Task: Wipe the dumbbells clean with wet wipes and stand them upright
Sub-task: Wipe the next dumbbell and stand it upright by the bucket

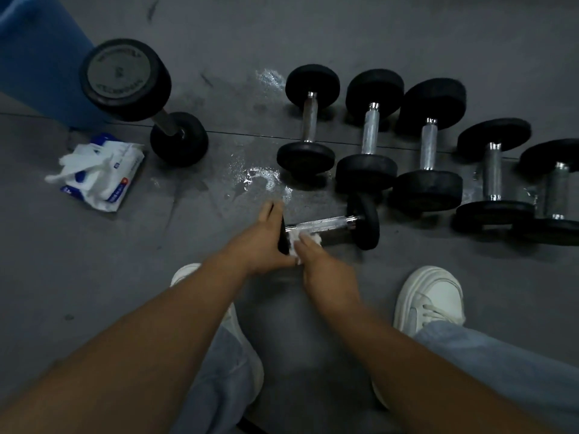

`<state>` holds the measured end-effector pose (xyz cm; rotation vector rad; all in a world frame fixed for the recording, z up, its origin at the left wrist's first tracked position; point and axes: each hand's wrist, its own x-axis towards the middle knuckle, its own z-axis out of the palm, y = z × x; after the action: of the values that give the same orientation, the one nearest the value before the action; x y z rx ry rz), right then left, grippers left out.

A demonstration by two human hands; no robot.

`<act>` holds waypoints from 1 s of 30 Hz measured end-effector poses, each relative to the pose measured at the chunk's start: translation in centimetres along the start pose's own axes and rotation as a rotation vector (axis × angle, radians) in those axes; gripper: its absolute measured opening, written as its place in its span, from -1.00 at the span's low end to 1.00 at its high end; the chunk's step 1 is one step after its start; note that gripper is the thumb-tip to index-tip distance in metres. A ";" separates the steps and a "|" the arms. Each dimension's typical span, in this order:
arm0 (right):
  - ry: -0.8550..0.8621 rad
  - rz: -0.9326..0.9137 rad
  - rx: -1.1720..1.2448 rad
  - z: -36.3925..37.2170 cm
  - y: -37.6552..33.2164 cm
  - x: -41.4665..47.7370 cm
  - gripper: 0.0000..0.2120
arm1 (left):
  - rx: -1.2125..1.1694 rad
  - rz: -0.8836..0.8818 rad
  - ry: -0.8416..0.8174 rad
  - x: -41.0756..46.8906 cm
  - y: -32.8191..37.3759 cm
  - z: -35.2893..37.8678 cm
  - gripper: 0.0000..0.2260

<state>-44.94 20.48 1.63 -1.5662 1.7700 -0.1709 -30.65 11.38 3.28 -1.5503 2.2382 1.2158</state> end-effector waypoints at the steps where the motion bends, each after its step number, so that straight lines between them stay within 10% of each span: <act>1: 0.057 -0.017 0.011 -0.3 -0.1 0.6 -0.53 | 0.030 -0.010 0.009 -0.1 0.2 0.9 0.05; 30: 0.056 0.169 -0.305 -3.7 2.5 5.3 -0.71 | -0.024 -0.129 0.078 1.9 0.0 1.1 0.07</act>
<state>-49.01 14.95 0.49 -1.6214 2.0367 0.1454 -31.88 10.78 1.51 -1.7502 2.1383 1.1699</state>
